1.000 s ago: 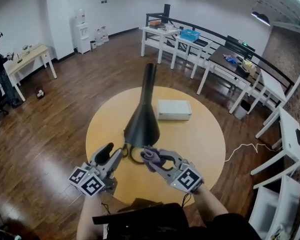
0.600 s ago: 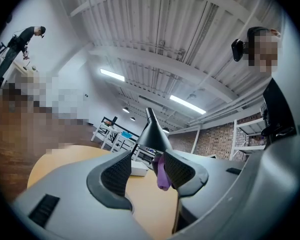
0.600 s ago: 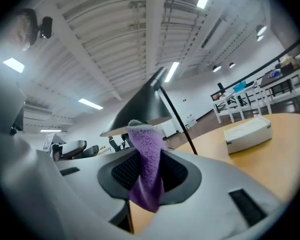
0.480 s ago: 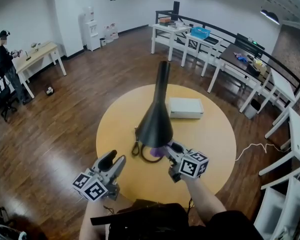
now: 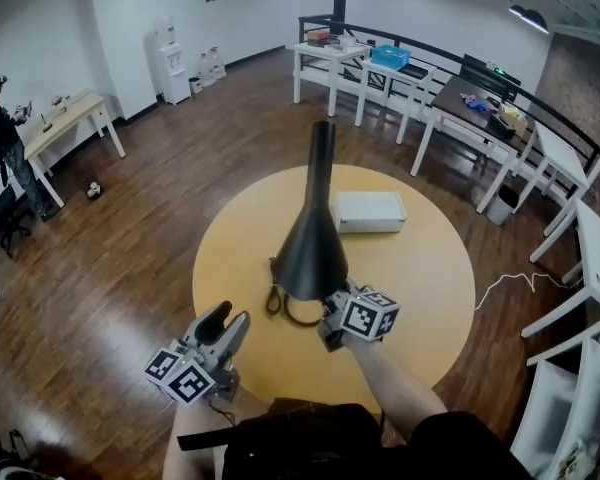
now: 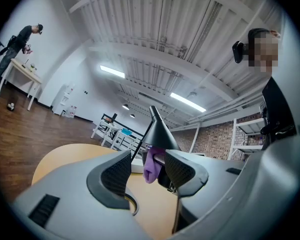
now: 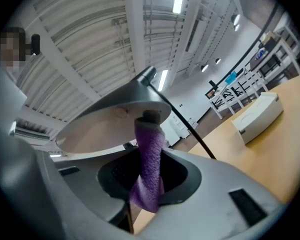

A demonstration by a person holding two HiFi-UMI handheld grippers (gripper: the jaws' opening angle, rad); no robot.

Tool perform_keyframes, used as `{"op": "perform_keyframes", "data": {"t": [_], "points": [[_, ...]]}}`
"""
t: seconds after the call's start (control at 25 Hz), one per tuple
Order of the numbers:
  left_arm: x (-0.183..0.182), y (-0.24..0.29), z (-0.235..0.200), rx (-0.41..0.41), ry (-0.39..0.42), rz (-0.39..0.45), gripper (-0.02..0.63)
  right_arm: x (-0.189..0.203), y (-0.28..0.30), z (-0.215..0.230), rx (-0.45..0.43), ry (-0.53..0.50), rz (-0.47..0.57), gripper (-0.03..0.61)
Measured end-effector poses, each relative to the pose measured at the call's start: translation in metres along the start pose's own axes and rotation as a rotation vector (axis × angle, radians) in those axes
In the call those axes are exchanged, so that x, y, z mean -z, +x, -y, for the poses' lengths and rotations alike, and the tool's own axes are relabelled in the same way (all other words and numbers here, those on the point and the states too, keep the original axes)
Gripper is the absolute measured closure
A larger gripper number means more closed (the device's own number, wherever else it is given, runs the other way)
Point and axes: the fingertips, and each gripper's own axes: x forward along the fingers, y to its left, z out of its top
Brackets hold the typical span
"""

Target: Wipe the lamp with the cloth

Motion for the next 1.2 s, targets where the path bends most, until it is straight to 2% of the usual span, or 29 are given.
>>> {"op": "perform_keyframes", "data": {"t": [0.08, 0.2, 0.32, 0.44, 0.72, 0.96, 1.08, 1.2], "points": [[0.002, 0.001, 0.001, 0.002, -0.002, -0.002, 0.413, 0.001, 0.003, -0.01, -0.054, -0.004, 0.012, 0.483], [0.004, 0.001, 0.003, 0.004, -0.005, -0.007, 0.414, -0.004, -0.001, -0.037, -0.202, 0.017, 0.064, 0.483], [0.005, -0.002, 0.0, 0.006, -0.014, -0.009, 0.414, 0.003, -0.01, -0.067, -0.329, -0.026, 0.04, 0.483], [0.004, 0.0, -0.002, 0.017, -0.027, -0.008, 0.414, 0.011, -0.019, -0.087, -0.395, -0.069, -0.001, 0.483], [0.012, 0.034, 0.017, 0.09, -0.036, -0.003, 0.414, 0.003, -0.048, -0.076, -0.381, -0.11, -0.036, 0.483], [0.005, 0.046, 0.041, 0.134, -0.031, 0.021, 0.414, 0.001, -0.074, -0.049, -0.281, -0.202, -0.099, 0.485], [0.004, 0.05, 0.047, 0.116, -0.01, 0.029, 0.414, -0.005, -0.08, -0.034, -0.244, -0.227, -0.115, 0.483], [0.006, 0.058, 0.052, 0.063, 0.048, 0.036, 0.414, -0.008, -0.084, -0.021, -0.241, -0.259, -0.146, 0.483]]}}
